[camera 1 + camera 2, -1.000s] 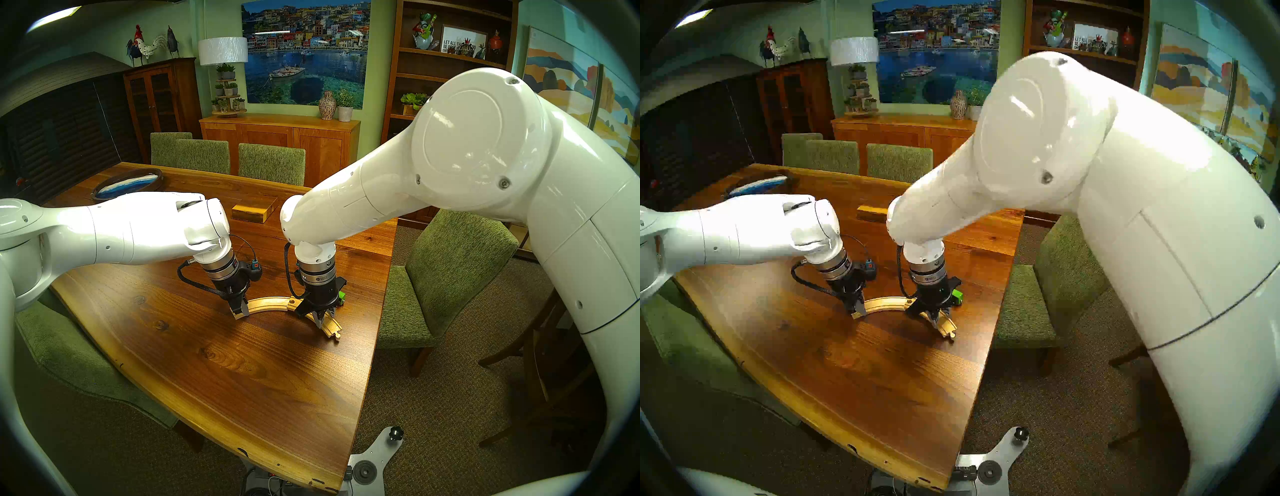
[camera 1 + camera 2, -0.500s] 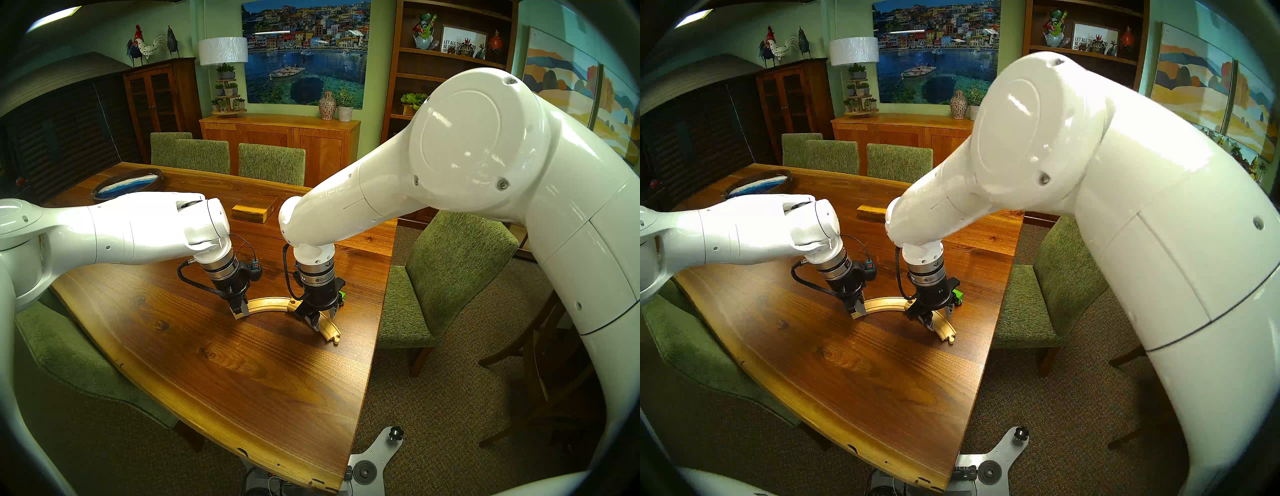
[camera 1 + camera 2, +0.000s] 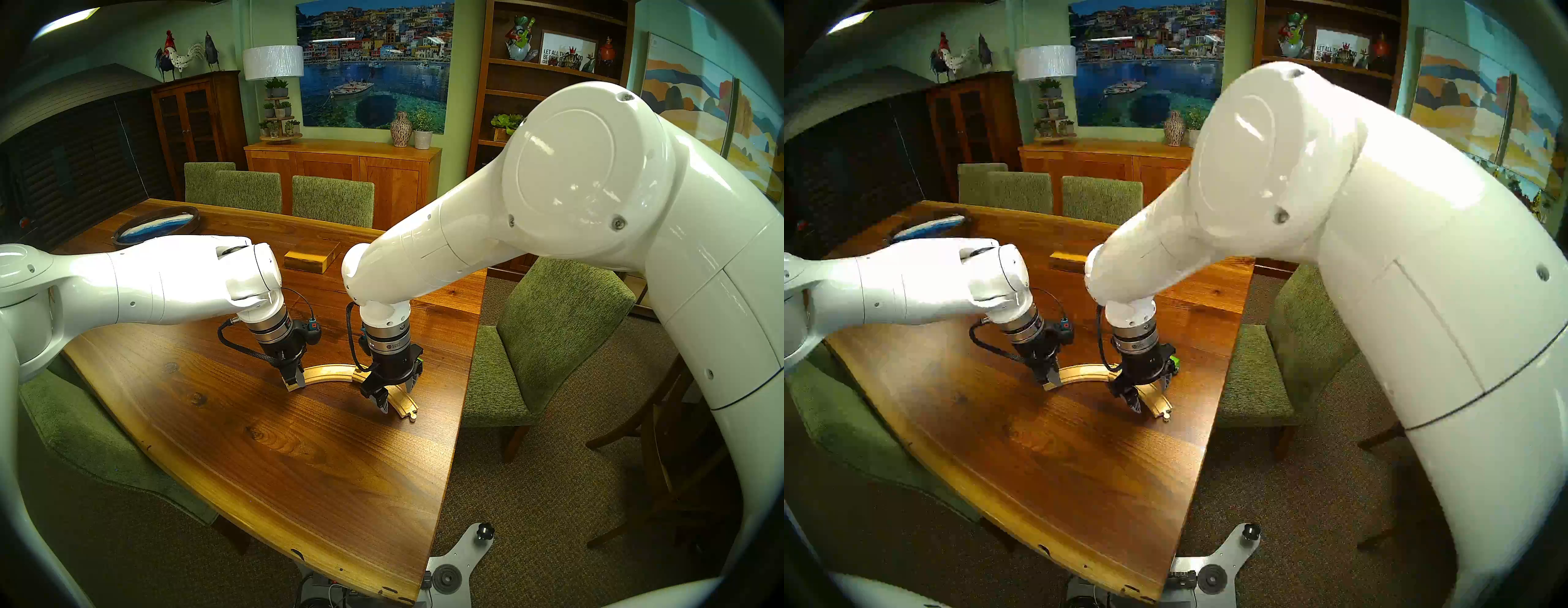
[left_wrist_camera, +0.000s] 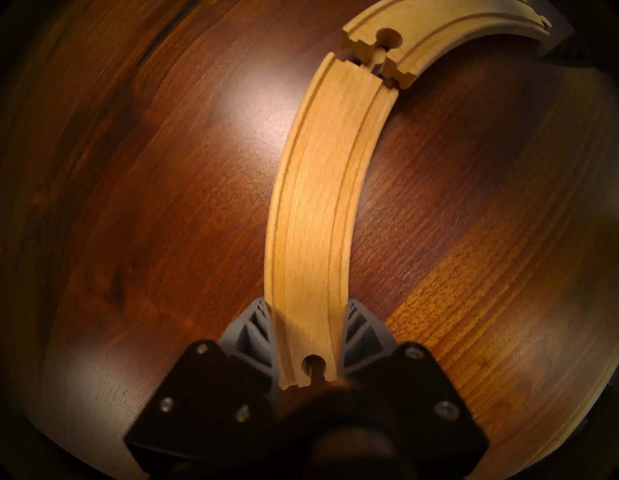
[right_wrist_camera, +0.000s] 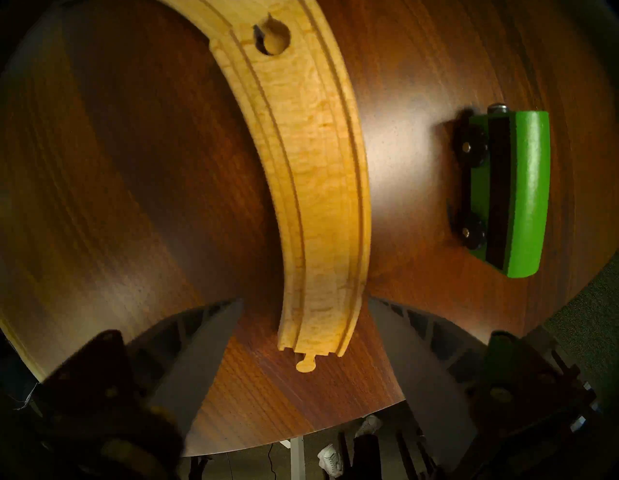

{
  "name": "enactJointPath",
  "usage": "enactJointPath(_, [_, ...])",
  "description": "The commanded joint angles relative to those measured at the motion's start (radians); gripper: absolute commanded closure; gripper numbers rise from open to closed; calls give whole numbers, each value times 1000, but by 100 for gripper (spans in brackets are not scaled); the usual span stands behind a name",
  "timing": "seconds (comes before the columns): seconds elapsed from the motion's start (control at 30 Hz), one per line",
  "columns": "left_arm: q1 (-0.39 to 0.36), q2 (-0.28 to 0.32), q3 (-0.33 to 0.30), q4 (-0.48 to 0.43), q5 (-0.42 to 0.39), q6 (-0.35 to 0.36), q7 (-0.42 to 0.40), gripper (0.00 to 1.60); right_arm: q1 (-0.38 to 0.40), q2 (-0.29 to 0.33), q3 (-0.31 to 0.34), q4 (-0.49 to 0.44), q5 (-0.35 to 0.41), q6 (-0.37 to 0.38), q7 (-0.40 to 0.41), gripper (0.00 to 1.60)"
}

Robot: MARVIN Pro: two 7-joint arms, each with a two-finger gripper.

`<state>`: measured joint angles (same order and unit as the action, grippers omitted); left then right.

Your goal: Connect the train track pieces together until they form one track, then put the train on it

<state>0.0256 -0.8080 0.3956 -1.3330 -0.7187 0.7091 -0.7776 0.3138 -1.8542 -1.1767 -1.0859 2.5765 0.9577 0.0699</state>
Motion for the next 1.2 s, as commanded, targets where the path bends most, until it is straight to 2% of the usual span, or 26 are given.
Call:
enactJointPath(0.0, [-17, -2, -13, -2, -2, -2, -2, 160, 49, 8, 5, -11, -9, -34, -12, 52])
enactJointPath(0.2, [-17, -2, -14, -2, -1, -2, -2, 160, 63, 13, 10, -28, -18, -71, -20, 65])
enactJointPath(0.33, [-16, -1, -15, -2, 0, -1, -3, 160, 69, 13, 11, -33, -25, -90, -27, 63])
enactJointPath(0.53, [-15, -1, -17, -2, 1, -1, -3, 160, 65, 14, 14, -26, -33, -104, -27, 50])
enactJointPath(0.6, [-15, -1, -17, -2, 1, -1, -4, 160, 62, 13, 13, -21, -34, -103, -27, 38])
enactJointPath(0.77, [-14, -1, -18, -2, 2, -1, -4, 160, 61, 15, 14, -21, -36, -107, -27, 34])
enactJointPath(0.8, [-14, -1, -18, -2, 2, -1, -4, 160, 62, 17, 15, -24, -40, -113, -25, 25])
enactJointPath(0.83, [-14, -1, -18, -2, 3, -1, -4, 160, 62, 18, 16, -26, -42, -117, -24, 23])
enactJointPath(1.17, [-13, 0, -21, -2, 5, 0, -5, 160, 62, 26, 20, -33, -61, -149, -22, 28])
